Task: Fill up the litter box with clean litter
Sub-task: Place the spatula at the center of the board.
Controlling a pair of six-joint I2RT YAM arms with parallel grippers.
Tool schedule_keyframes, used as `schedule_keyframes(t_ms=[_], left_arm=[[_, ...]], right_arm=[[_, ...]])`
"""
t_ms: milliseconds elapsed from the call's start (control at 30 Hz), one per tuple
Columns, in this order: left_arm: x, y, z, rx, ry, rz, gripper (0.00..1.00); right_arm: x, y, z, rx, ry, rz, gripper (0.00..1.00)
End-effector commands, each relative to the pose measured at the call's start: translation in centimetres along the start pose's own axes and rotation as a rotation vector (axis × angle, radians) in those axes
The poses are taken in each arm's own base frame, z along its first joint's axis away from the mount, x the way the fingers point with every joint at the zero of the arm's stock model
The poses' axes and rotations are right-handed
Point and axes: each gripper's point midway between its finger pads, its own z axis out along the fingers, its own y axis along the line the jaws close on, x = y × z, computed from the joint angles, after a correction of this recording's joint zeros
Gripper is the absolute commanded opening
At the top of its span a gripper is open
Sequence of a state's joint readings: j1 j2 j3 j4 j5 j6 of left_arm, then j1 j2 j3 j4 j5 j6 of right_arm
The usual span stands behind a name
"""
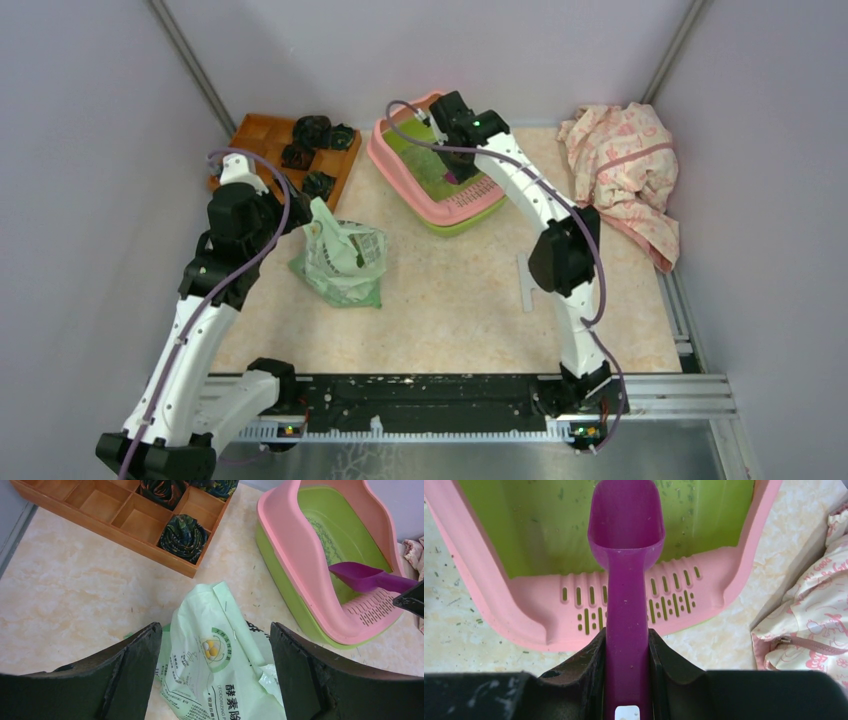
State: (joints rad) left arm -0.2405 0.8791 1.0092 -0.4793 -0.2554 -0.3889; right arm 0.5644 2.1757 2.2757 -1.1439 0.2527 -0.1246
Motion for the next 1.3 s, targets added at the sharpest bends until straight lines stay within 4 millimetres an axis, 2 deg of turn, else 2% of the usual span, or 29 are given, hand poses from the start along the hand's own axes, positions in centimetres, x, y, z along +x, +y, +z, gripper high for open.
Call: schedule_keyframes(t_ms=[0,133,267,333,433,533,567,700,867,967,1067,1200,1267], left_arm=[[-1.0,-0.7,-0.4,0.026,-0.017,0.002,0.85],[-1.1,-0.7,-0.5,0.024,-0.017,0.003,0.85],[-1.1,-0.7,-0.5,0.022,-0.015,0.006,0.85],[-0.9,-0.6,-0.4,0.02,-0.013,0.008,0.85],[-0.7,-0.5,-0.3,0.019,-0.008,0.007,0.85],[-0.5,-0.5,-0.3,0.02,-0.006,0.004,0.85],[-0.4,-0.5,-0.2,0.021,-0.005,0.005,0.85],[-0.1,-0.6,-0.1,0.026,0.0,0.001,0.85],[0.0,-0.6,0.0,0.03,0.001,0.002,0.85],[0.2,-0.6,0.0,0.035,0.003,-0.001,0.85],[0.5,-0.7,0.1,0.04,0.009,-0.004,0.85],[0.5,-0.7,0.0,0.042,0.006,-0.006,0.85],[0.4,-0.7,-0.1,0.042,0.002,-0.005,0.85]], right_arm=[[-3.8,-2.9,-6.2,0.072,-0.254,0.067,0.0],[-3.8,-3.3,-7.5,0.089,-0.387,0.114,0.0],[-1.8,-3.7,-7.7,0.071,-0.478,0.18,0.0],[-1.1,-4.3,-8.9,0.069,-0.573,0.23,0.0],[1.3,-4.5,-10.0,0.033,-0.66,0.311,0.0],[4.3,-5.2,-11.3,0.091,-0.739,0.349,0.0],[6.3,-5.2,-10.5,0.113,-0.723,0.38,0.0],[11.9,-6.4,-9.7,0.229,-0.681,0.474,0.0],[18.0,-8.0,-7.9,0.245,-0.598,0.685,0.0],[20.2,-8.4,-6.9,0.219,-0.573,0.804,0.0],[21.5,-8.5,-5.6,0.199,-0.52,0.913,0.0],[22.4,-7.2,-3.4,0.151,-0.415,0.964,0.0],[23.0,-6.3,-2.5,0.125,-0.382,0.972,0.06]])
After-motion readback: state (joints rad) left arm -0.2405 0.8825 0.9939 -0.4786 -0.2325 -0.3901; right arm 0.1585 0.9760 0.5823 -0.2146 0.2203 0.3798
